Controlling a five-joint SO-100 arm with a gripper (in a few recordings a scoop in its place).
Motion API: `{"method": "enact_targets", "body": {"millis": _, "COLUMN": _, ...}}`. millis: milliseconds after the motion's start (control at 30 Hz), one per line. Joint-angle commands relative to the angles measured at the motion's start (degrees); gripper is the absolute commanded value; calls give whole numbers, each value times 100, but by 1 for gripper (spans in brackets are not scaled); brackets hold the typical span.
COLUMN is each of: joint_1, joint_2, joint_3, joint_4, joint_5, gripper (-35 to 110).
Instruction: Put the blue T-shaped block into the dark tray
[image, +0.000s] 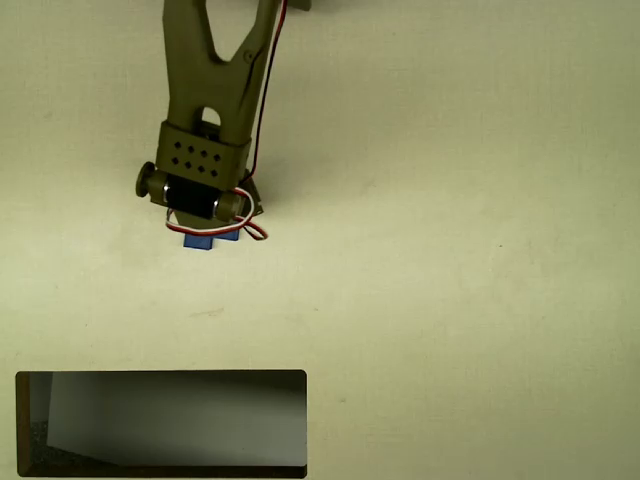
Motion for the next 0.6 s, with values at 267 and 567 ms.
{"method": "enact_targets", "body": {"millis": 267, "joint_1": 290, "joint_2": -1011, "joint_3": -1872, "joint_4": 35, "joint_5": 246, "gripper": 0}}
{"method": "enact_targets", "body": {"millis": 567, "joint_1": 352, "joint_2": -1485, "joint_3": -2602, "joint_4": 53, "joint_5": 316, "gripper": 0}}
